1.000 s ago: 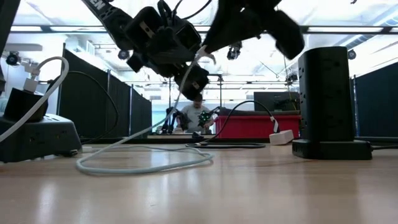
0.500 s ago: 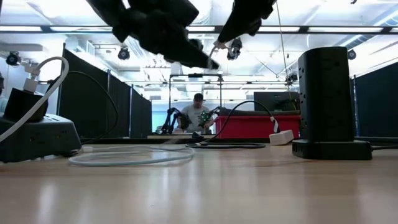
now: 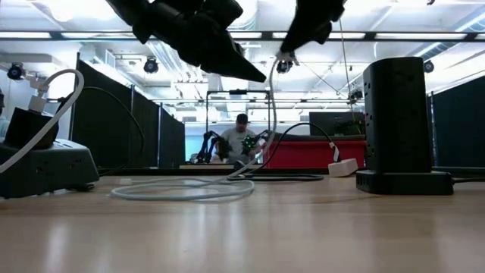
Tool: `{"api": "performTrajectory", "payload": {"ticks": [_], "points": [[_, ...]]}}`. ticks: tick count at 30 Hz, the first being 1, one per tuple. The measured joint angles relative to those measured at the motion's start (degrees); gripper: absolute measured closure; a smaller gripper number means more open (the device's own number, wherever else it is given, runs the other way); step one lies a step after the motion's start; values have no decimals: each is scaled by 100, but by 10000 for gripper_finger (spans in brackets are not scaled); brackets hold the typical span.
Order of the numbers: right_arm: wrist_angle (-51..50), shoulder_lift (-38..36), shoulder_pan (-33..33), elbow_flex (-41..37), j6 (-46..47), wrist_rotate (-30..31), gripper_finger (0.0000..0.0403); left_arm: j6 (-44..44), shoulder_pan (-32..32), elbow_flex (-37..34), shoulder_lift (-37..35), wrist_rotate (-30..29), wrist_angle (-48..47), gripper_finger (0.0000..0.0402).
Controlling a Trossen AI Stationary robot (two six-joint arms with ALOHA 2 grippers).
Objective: Insert USB
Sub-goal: Insert the top white charger cable into the right black outlet extension
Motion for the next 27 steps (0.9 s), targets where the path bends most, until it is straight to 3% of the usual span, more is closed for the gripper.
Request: {"api": "performTrajectory", "payload": {"ticks": [9, 21, 27], "points": [[93, 19, 11, -2, -184, 19, 396, -715, -57, -26, 104, 35, 409, 308], [82, 52, 11, -20, -380, 168, 396, -854, -55, -28, 245, 151, 1070, 247], [107, 52, 11, -20, -380, 168, 396, -971, -55, -26, 292, 151, 1191, 255]]}}
